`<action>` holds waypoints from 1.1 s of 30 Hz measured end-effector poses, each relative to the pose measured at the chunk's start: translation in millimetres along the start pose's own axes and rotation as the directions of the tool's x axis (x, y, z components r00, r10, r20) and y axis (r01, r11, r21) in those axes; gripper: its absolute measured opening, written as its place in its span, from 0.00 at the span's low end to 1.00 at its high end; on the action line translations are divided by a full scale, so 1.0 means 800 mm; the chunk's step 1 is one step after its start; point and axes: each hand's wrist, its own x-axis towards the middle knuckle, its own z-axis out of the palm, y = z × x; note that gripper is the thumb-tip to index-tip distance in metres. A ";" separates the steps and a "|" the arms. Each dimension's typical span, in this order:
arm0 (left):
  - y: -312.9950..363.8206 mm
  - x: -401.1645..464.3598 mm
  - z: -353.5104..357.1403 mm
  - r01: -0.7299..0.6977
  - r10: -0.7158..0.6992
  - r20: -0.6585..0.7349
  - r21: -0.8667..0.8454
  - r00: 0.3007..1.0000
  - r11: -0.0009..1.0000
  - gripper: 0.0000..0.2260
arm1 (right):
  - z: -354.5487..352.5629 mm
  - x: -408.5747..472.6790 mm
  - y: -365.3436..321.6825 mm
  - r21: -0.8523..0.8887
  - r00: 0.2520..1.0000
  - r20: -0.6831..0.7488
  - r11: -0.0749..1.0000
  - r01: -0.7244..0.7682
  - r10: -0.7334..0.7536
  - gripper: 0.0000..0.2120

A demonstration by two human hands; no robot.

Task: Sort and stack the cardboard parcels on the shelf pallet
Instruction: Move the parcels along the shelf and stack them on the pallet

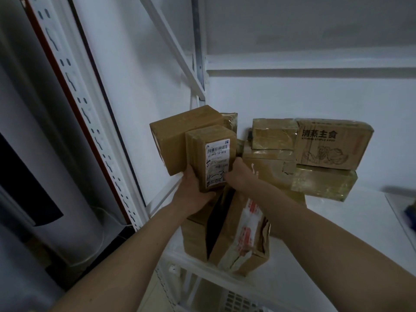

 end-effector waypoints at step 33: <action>0.115 -0.117 0.021 0.003 0.149 0.184 -0.640 0.971 0.768 0.24 | -0.110 -0.248 0.049 0.298 0.905 -0.425 0.945 0.138 0.002 0.15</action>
